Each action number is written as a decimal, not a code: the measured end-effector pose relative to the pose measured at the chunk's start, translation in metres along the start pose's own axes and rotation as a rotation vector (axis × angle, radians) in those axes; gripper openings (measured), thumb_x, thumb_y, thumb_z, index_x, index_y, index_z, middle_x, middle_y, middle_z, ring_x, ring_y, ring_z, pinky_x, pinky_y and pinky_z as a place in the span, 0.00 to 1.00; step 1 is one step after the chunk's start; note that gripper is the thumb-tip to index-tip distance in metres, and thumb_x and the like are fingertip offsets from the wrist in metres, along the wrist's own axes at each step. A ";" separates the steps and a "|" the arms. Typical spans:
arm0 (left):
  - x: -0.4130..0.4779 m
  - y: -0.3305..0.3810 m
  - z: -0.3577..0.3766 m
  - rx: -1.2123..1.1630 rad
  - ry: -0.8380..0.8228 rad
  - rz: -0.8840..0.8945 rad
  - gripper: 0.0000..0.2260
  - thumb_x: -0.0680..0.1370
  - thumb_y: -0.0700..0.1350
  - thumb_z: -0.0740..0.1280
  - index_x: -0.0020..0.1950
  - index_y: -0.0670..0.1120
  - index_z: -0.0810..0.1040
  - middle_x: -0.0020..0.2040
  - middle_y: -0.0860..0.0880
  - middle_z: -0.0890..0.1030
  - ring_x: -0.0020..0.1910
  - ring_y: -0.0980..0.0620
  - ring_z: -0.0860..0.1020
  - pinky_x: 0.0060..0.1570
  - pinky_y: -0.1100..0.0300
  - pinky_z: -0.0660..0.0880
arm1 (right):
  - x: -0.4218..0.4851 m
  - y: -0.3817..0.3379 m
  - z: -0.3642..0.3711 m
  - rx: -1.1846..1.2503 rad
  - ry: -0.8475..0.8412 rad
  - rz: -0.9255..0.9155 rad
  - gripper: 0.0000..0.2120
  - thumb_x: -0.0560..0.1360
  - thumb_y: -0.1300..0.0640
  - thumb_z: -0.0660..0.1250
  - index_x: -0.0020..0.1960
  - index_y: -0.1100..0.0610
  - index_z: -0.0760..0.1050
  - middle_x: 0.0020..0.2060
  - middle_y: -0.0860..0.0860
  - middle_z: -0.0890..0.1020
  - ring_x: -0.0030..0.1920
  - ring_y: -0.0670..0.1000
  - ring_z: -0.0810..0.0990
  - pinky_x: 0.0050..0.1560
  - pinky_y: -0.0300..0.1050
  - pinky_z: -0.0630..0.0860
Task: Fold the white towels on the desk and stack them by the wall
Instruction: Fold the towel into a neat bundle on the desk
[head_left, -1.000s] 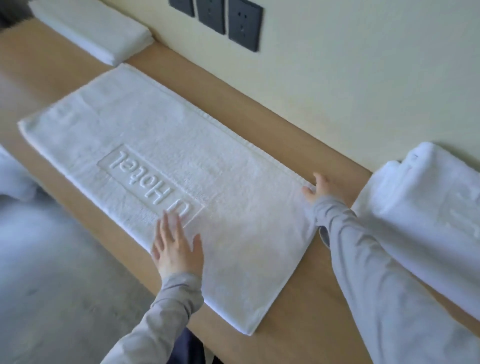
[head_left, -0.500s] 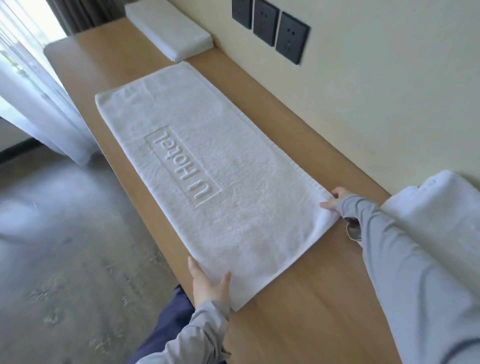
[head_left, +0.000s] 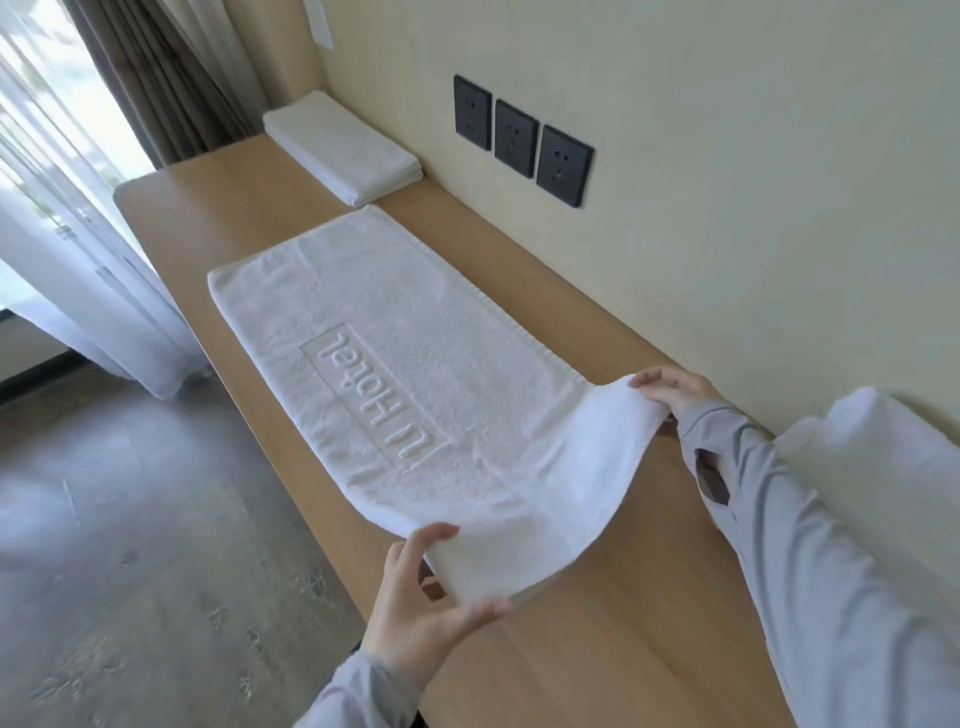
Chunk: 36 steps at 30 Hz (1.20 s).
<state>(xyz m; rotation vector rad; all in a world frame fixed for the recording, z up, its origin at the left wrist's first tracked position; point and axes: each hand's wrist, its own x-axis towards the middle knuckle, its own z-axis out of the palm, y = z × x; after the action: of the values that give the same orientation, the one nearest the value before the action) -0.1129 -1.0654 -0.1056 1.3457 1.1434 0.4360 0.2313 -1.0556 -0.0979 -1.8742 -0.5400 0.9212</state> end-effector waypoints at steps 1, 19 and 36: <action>0.004 0.005 -0.009 0.046 -0.046 0.036 0.41 0.45 0.63 0.80 0.55 0.59 0.72 0.56 0.52 0.69 0.54 0.53 0.75 0.50 0.60 0.77 | 0.001 -0.009 0.004 0.076 0.004 0.027 0.11 0.75 0.69 0.60 0.39 0.57 0.75 0.43 0.49 0.77 0.42 0.47 0.75 0.33 0.35 0.77; 0.120 0.071 -0.166 0.244 0.210 0.342 0.27 0.74 0.40 0.70 0.20 0.54 0.62 0.31 0.51 0.62 0.29 0.57 0.65 0.31 0.68 0.61 | 0.061 -0.136 0.099 -0.459 0.308 -0.141 0.07 0.70 0.66 0.69 0.44 0.56 0.79 0.38 0.57 0.81 0.33 0.53 0.77 0.31 0.39 0.75; 0.275 0.088 -0.328 -0.116 0.112 0.123 0.14 0.75 0.49 0.69 0.41 0.38 0.83 0.53 0.47 0.75 0.57 0.50 0.73 0.63 0.54 0.66 | 0.175 -0.237 0.297 -0.255 0.463 -0.437 0.11 0.79 0.52 0.60 0.42 0.58 0.69 0.30 0.50 0.70 0.34 0.52 0.68 0.33 0.43 0.58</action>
<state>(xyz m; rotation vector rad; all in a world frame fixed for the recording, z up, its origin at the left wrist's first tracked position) -0.2350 -0.6466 -0.0760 1.3078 1.1131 0.6646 0.1111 -0.6605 -0.0314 -1.9965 -0.7600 0.1270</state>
